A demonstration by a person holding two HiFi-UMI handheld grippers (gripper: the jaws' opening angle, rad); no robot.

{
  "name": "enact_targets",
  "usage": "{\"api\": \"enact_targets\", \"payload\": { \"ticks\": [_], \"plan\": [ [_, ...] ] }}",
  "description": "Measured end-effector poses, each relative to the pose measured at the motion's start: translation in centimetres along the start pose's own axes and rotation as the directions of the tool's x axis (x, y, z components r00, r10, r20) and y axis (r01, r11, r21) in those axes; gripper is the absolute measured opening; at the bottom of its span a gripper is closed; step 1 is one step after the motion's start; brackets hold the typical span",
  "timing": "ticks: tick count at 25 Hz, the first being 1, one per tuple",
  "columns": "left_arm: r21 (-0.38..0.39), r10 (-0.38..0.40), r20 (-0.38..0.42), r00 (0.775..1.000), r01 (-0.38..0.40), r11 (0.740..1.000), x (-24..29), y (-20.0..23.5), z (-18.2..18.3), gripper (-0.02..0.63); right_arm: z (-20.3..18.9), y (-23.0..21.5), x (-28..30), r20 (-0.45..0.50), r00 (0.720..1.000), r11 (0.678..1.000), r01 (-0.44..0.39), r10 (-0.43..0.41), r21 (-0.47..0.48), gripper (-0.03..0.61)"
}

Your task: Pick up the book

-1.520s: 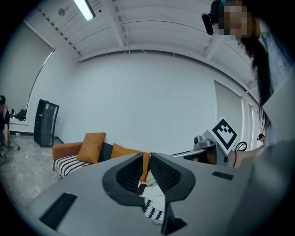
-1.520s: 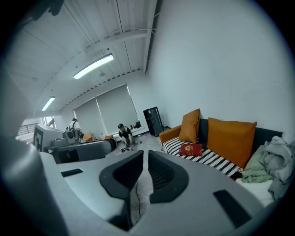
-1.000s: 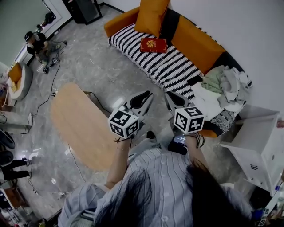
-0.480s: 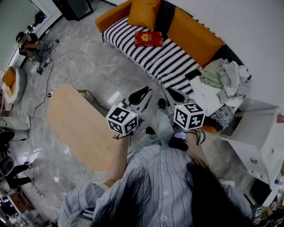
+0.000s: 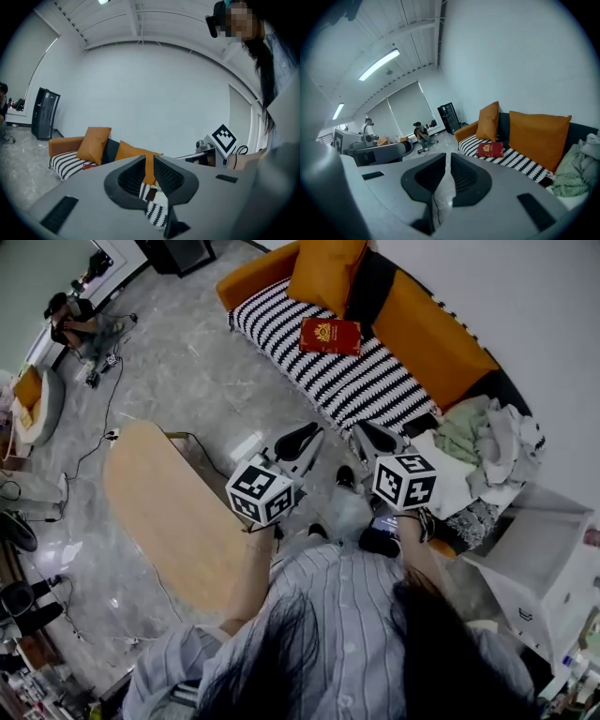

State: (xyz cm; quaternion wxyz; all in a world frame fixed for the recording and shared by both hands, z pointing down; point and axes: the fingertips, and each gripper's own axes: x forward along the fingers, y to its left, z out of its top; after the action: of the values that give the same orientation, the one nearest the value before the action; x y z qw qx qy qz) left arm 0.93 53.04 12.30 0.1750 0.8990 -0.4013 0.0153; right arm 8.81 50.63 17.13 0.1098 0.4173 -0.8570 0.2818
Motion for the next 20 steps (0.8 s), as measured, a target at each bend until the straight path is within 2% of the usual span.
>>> {"api": "enact_targets", "payload": {
  "ticks": [9, 20],
  "plan": [
    [-0.015, 0.06, -0.009, 0.998, -0.06, 0.998, 6.7, 4.6, 2.5, 0.043, 4.8, -4.9, 5.6, -0.039, 0.998, 0.999, -0.053, 0.053, -0.005, 0.044],
    [-0.011, 0.104, -0.015, 0.994, -0.104, 0.994, 13.1, 8.0, 4.5, 0.043, 9.2, -10.0, 9.8, -0.052, 0.994, 0.995, -0.099, 0.098, -0.013, 0.044]
  ]
}}
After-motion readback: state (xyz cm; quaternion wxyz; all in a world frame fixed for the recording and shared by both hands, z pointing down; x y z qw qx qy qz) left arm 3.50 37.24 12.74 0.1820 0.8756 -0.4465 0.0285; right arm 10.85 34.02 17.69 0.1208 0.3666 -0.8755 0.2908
